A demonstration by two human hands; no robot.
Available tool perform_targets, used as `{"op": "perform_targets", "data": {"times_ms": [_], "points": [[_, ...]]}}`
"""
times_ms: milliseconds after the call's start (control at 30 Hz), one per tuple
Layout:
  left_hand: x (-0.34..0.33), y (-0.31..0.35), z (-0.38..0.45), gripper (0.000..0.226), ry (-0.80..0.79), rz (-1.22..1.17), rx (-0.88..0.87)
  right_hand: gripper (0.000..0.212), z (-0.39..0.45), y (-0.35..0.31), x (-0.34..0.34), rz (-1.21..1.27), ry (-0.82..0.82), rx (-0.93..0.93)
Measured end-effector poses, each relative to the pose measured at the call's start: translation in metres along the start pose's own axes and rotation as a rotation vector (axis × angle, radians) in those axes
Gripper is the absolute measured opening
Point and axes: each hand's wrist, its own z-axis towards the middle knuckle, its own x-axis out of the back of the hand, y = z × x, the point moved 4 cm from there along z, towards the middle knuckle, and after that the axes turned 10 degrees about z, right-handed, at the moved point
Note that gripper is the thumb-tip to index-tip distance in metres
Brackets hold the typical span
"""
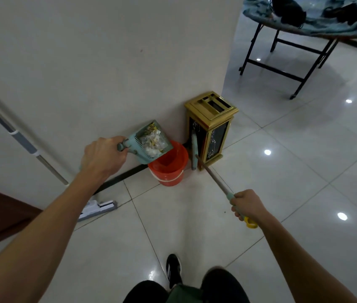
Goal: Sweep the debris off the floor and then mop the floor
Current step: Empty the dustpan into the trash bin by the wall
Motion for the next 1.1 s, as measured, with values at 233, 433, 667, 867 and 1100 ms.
{"op": "perform_targets", "data": {"times_ms": [233,433,667,867,1100], "points": [[-0.011,0.044,0.026,0.028,-0.029,0.123,0.004,0.013,0.046,-0.02,0.038,-0.053,-0.043,0.012],[-0.023,0.095,0.036,0.03,-0.073,0.183,0.031,0.013,0.086,-0.033,0.072,-0.087,-0.114,0.002],[-0.037,0.135,0.047,0.032,-0.153,0.331,-0.035,0.013,0.122,-0.04,0.1,-0.118,-0.16,-0.001],[-0.041,0.156,0.054,0.035,-0.187,0.4,-0.094,0.012,0.139,-0.043,0.11,-0.133,-0.169,-0.014],[-0.048,0.181,0.057,0.026,-0.254,0.523,-0.184,0.013,0.147,-0.046,0.111,-0.157,-0.207,-0.016]]}}
